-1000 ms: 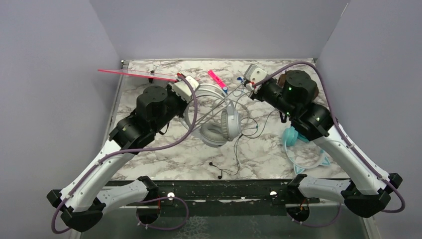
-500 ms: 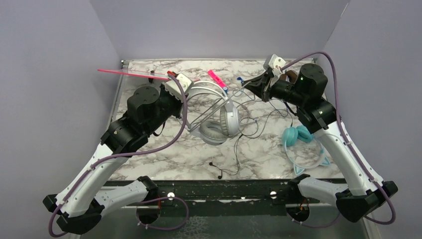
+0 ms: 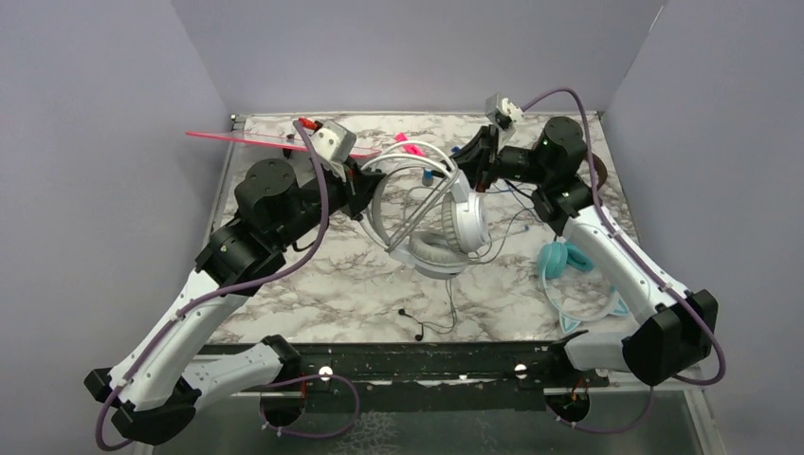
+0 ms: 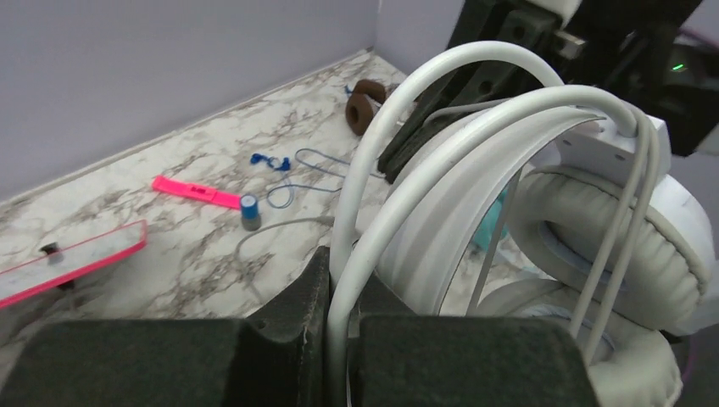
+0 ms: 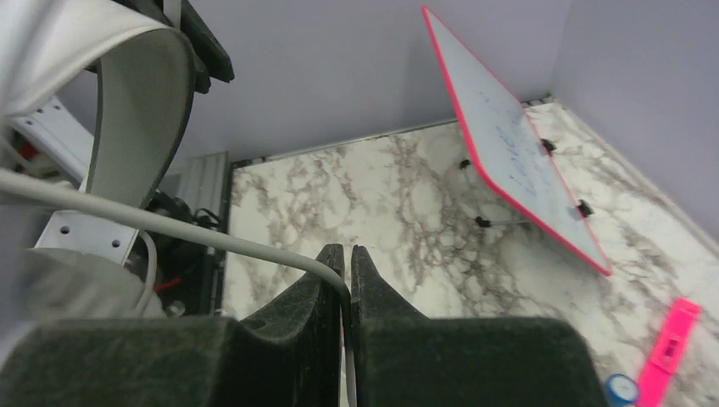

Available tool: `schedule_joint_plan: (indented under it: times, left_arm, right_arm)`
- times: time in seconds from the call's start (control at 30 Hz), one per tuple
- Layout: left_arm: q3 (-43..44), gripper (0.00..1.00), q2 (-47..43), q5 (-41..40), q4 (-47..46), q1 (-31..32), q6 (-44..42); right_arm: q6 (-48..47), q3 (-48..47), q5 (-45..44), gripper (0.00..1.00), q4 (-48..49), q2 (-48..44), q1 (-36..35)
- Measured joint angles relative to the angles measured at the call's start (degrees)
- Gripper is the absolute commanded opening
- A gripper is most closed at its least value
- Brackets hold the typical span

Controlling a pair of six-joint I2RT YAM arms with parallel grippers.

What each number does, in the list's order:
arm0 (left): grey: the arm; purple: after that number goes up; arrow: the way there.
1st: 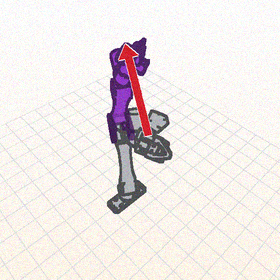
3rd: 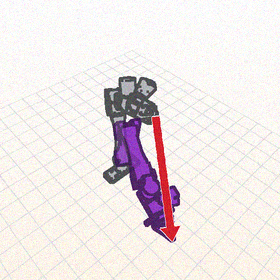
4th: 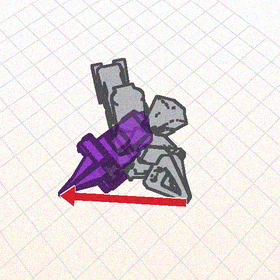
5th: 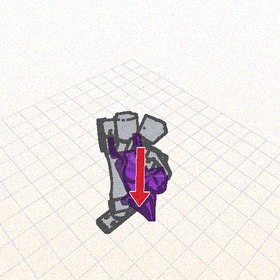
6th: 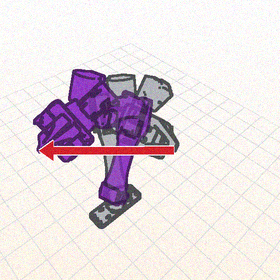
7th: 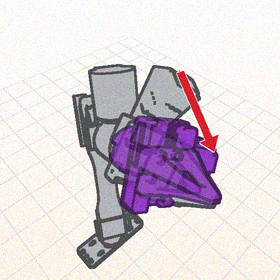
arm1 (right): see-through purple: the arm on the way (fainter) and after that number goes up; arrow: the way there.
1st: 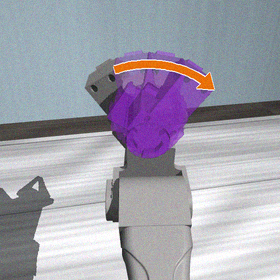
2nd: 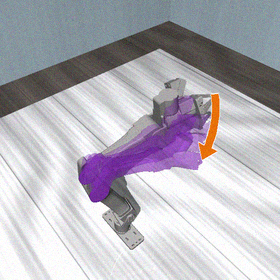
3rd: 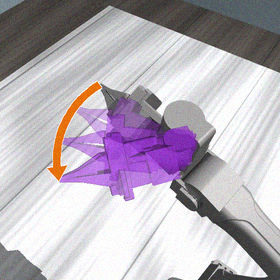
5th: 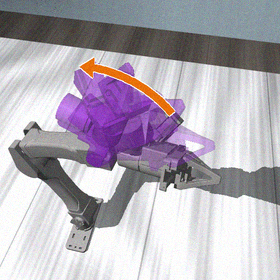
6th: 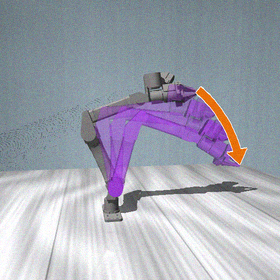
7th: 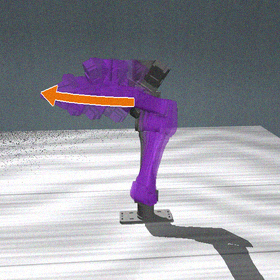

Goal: Wrap the headphones
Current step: Wrap the headphones cable around the headphones.

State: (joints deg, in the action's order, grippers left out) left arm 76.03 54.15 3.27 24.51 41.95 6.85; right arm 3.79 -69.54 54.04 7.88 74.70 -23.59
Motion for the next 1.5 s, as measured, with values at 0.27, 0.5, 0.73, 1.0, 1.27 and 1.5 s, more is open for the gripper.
schedule_joint_plan:
  times: [0.27, 0.5, 0.73, 1.0, 1.27, 1.5]
  left_arm:
    - [0.22, 0.0, 4.59, 3.19, -9.6, 0.24, 8.66]
    - [0.22, 0.0, 4.79, -1.46, -17.97, 0.52, 12.09]
    - [0.44, 0.0, 5.53, -11.56, -21.62, 0.57, 15.13]
    - [3.56, 0.0, 10.25, -24.63, -23.12, 0.63, 14.95]
    - [9.68, 0.0, 12.98, -29.4, -30.03, 0.81, 14.23]
    - [16.13, 0.0, 15.06, -34.6, -34.71, 0.83, 9.49]
  right_arm:
    - [25.22, 3.3, 4.13, 0.13, 20.13, 9.66, 0.33]
    - [41.68, 12.59, 0.26, 0.1, 36.22, 10.08, -1.14]
    - [46.8, 15.04, -8.92, 0.11, 44.68, 10.56, -6.36]
    - [48.76, 17.59, -17.68, 0.15, 52.83, 14.82, -11.91]
    - [48.63, 19.69, -22.29, 0.13, 56.87, 18.99, -15.21]
    - [47.65, 24.44, -24.06, 0.01, 59.74, 19.17, -17.03]
